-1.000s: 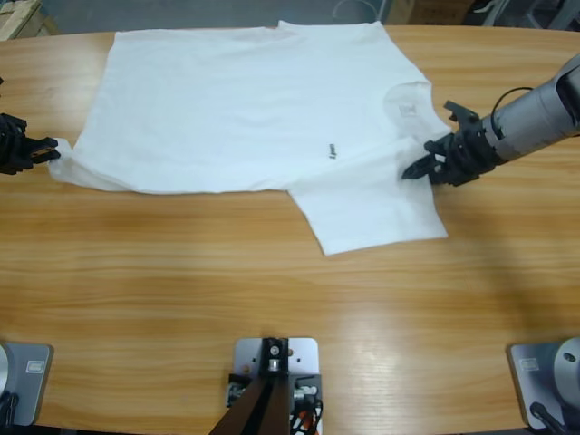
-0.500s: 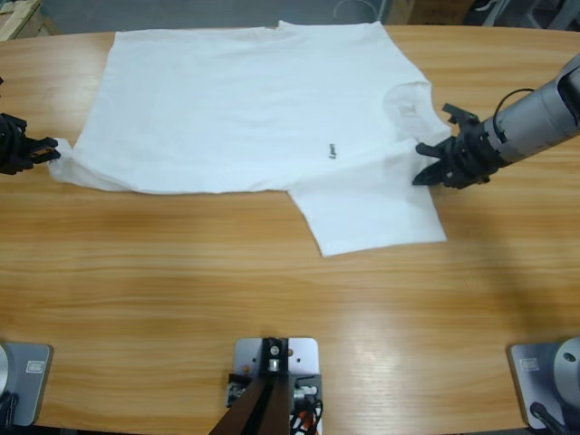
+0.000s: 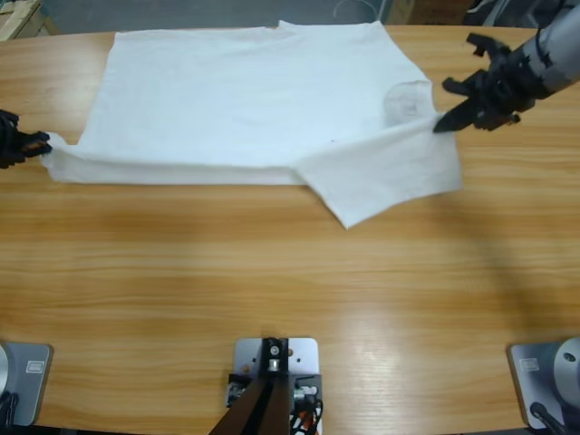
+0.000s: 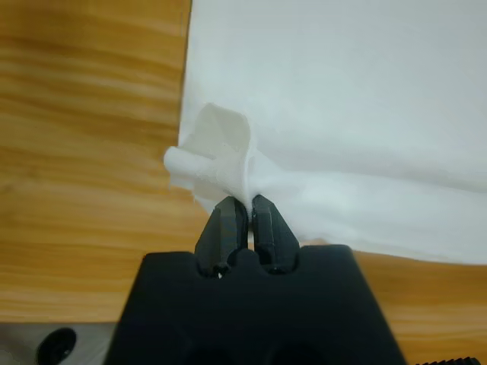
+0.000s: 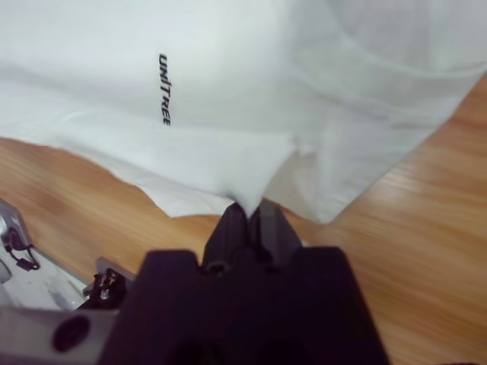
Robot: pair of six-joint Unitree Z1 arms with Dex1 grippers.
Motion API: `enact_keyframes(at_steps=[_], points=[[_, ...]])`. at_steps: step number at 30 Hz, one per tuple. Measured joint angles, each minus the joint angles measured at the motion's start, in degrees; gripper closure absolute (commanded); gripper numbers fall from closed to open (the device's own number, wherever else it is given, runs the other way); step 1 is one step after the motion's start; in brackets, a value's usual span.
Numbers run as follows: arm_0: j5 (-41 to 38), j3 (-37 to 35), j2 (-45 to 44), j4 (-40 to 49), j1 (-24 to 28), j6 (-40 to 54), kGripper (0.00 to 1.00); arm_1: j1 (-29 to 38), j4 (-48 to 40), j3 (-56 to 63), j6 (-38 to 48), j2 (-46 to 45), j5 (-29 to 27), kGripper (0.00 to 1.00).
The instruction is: Fold clothes
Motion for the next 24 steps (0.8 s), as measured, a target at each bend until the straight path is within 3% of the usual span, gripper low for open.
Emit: enact_keyframes(at_steps=[6,24], points=[[-0.9,-3.1,0.6,0.0,0.9,0.6,1.0,-0.4,2.2,-3.2,-1.3,1.9,0.0,1.0],[-1.0,-9.4,13.2,0.0,3.4,0.7,1.0,-2.1,5.9,-12.0,-3.0,10.1,-0.2,1.0]])
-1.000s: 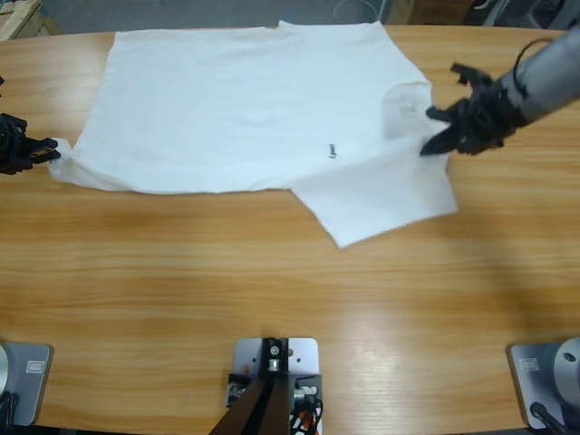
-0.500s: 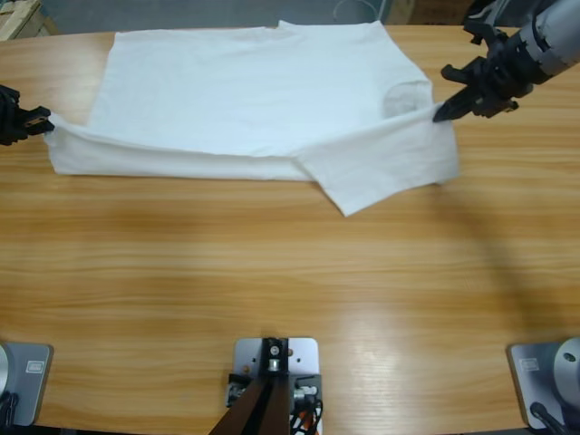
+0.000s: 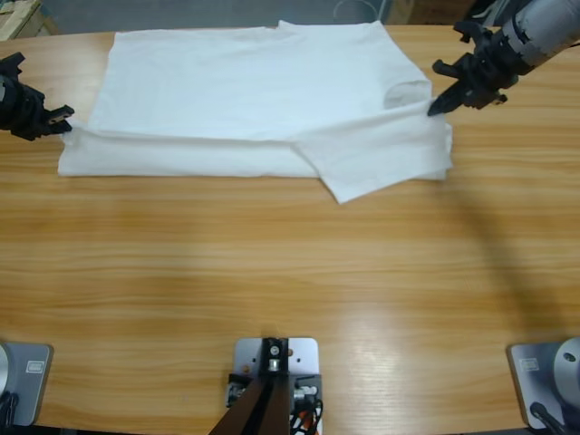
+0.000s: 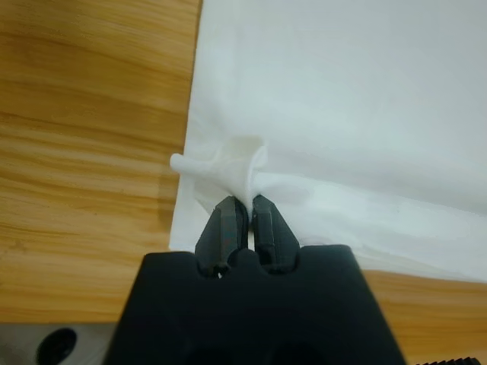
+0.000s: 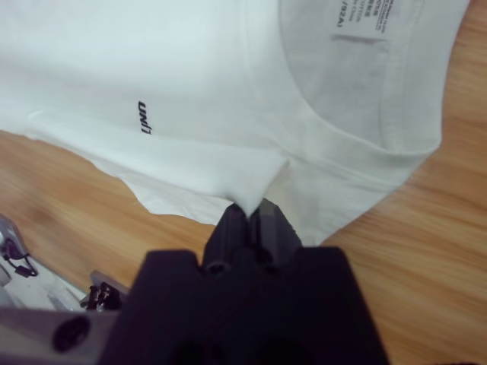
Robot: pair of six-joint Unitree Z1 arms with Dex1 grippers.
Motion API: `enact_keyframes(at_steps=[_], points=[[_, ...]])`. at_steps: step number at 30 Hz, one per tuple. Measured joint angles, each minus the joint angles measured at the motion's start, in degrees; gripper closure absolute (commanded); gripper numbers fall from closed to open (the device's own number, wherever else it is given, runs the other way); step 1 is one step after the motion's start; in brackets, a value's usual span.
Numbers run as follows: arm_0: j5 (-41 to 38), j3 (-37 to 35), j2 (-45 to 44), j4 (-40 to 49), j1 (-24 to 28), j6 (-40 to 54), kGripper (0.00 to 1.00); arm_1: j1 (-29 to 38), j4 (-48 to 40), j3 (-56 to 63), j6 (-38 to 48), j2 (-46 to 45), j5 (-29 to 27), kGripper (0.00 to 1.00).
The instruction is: Fold clothes
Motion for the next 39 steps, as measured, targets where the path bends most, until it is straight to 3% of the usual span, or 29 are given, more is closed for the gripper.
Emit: enact_keyframes(at_steps=[17,18,19,20,21,22,24,25,26,27,28,39], points=[[0.0,-4.4,6.1,0.0,0.3,0.7,1.0,-0.2,0.9,-4.0,-0.6,4.4,-0.3,1.0],[0.0,-4.4,6.2,0.0,0.3,0.7,0.878,-0.2,0.9,-4.1,-0.6,4.6,-0.3,1.0],[0.0,-4.4,6.2,0.0,0.3,0.7,0.551,-0.2,0.9,-4.2,-0.6,4.8,-0.3,1.0],[0.0,-4.4,6.3,0.0,0.3,0.7,0.295,-0.2,0.9,-4.2,-0.6,5.0,-0.3,1.0],[0.0,-4.4,6.5,0.0,0.3,0.7,0.105,-0.2,0.9,-4.2,-0.6,5.2,-0.3,1.0],[0.0,-4.4,6.7,0.0,0.3,0.8,0.035,-0.2,0.9,-4.2,-0.6,5.3,-0.3,1.0],[0.0,-4.6,7.2,0.0,0.4,1.3,0.011,-0.2,0.9,-4.3,-0.6,5.6,-0.3,1.0],[0.0,-4.8,7.4,0.0,0.4,1.6,0.009,-0.2,0.9,-4.5,-0.6,5.9,-0.3,0.881],[0.0,-4.9,7.6,0.0,0.5,2.0,0.008,-0.3,1.0,-4.7,-0.6,6.1,-0.4,0.397],[0.0,-5.0,7.7,0.0,0.6,2.4,0.004,-0.3,1.2,-5.3,-0.6,6.5,-0.5,0.164],[0.0,-5.1,7.7,0.0,0.7,2.8,0.005,-0.3,1.5,-5.9,-0.6,6.7,-0.6,0.075],[0.0,-5.1,6.6,0.1,1.2,4.6,0.0,-0.4,6.2,-11.8,-0.5,6.2,-5.8,0.059]])
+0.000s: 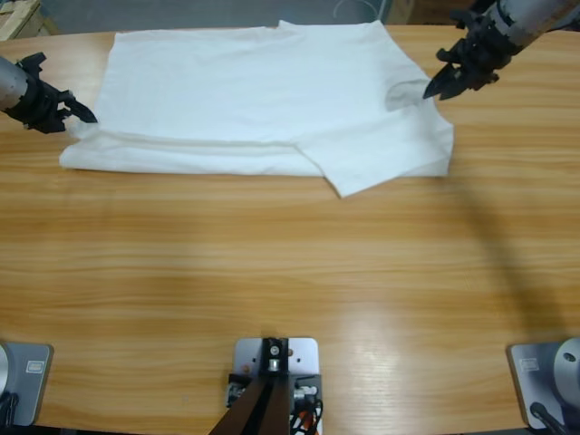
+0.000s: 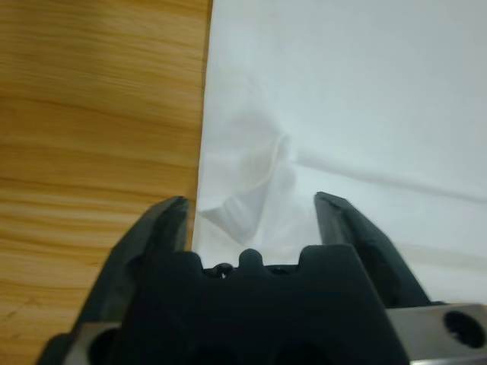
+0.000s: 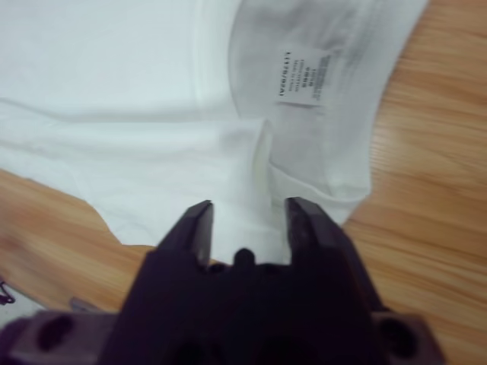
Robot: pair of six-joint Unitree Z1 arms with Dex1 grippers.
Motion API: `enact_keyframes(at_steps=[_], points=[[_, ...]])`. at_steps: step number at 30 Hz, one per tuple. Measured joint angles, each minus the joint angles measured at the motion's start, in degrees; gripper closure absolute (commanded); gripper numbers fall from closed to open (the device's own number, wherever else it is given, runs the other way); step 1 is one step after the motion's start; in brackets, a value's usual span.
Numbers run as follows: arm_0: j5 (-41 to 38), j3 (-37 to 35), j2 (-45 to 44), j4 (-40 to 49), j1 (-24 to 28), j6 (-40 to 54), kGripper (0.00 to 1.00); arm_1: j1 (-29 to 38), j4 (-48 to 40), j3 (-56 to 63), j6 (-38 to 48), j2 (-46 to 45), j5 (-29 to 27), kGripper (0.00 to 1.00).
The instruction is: Fold clothes
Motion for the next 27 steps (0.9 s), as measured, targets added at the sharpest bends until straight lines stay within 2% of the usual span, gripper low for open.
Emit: enact_keyframes(at_steps=[7,11,15,19,23,27], points=[[0.0,4.2,-6.8,0.1,0.0,0.1,0.0,0.0,0.6,0.2,0.6,-4.3,-1.7,0.059],[-2.6,8.6,-9.2,0.1,0.3,0.2,0.0,-0.1,-1.3,7.3,1.5,-8.5,-1.7,0.059],[-9.5,13.2,-10.1,-0.2,4.5,1.0,0.0,-0.1,-5.3,16.5,2.7,-12.6,-1.7,0.059],[-16.8,14.6,-10.1,-2.3,8.3,1.1,0.0,-0.1,-7.5,21.7,3.3,-16.0,-1.6,0.059],[-19.2,15.4,-10.1,-5.5,9.6,1.1,0.0,-0.1,-7.9,23.2,3.5,-16.9,-1.6,0.059],[-20.5,19.8,-10.1,-11.0,12.1,0.1,0.0,-0.1,-8.0,23.3,3.5,-17.0,-1.6,0.059]])
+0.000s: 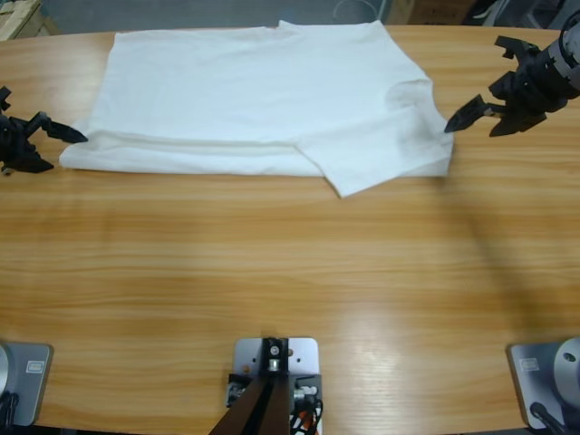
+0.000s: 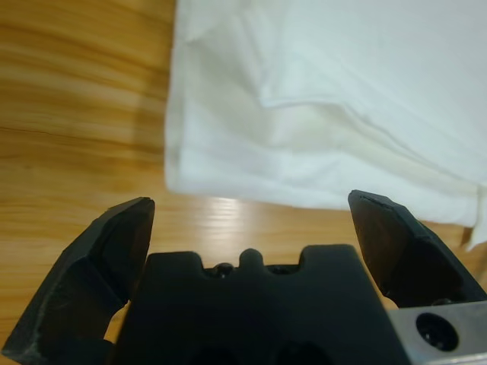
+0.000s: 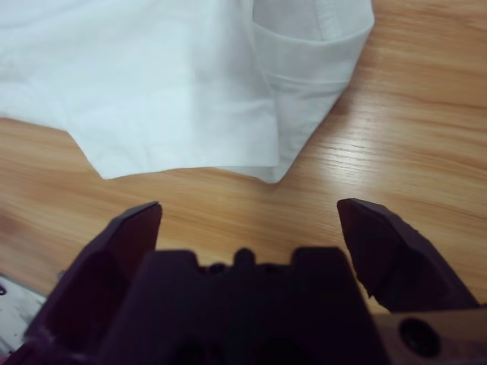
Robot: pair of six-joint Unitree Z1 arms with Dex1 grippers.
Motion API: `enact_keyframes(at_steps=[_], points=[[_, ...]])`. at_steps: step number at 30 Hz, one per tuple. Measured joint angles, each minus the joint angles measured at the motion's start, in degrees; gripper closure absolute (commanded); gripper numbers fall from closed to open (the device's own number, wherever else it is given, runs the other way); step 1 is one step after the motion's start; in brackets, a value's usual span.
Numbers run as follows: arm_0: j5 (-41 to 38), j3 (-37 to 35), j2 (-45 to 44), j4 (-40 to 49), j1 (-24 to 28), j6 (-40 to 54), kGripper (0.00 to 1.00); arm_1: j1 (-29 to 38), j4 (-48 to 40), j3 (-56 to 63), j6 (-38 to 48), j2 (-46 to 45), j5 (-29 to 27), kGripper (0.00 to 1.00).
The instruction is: Fold clothes
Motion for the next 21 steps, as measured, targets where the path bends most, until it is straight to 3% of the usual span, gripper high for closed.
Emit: enact_keyframes(at_steps=[5,21], points=[[0.0,5.5,0.0,-6.1,3.1,-2.5,0.0,0.0,0.0,0.3,0.0,-0.1,0.0,0.059],[-7.0,6.1,4.3,-13.0,3.4,-4.2,0.0,0.0,0.0,0.9,0.1,-1.5,0.1,0.059]])
